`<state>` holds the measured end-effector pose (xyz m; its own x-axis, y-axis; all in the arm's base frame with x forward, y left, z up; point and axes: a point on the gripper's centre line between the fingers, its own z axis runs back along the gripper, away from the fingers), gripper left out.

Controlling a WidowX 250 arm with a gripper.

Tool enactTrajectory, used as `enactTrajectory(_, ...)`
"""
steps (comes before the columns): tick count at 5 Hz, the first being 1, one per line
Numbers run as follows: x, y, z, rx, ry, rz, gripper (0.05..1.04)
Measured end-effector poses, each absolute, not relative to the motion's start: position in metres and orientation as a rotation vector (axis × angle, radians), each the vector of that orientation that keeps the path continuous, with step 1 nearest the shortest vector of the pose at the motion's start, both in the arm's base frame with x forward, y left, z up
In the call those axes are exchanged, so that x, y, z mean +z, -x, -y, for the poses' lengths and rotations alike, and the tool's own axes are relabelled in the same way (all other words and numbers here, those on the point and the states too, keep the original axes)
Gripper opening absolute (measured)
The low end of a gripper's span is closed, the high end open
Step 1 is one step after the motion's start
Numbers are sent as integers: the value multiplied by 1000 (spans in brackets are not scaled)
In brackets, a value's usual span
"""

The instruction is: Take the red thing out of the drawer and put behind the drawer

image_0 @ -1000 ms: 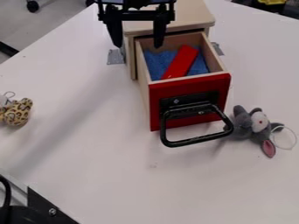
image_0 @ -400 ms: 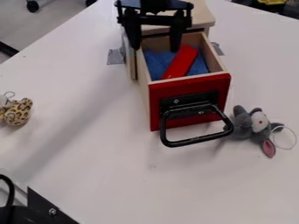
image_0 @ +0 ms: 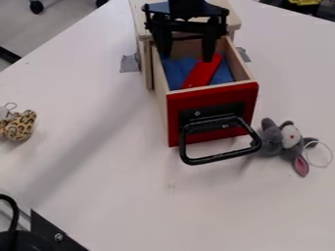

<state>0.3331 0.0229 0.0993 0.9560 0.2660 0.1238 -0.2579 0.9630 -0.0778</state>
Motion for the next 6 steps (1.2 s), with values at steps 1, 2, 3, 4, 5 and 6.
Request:
enactTrajectory(1, 89, -335, -23, 238, 58, 141, 997)
enactTrajectory(2, 81, -339, -28, 228, 51, 146, 997)
enactTrajectory(3, 77, -339, -31, 210, 49, 155, 997)
enactTrajectory(4, 76, -340, -33, 211, 78, 174, 997)
enactTrajectory(5, 74, -339, -34, 213, 93, 176, 997)
enactTrajectory(6, 73, -339, -36, 216, 109, 179, 997)
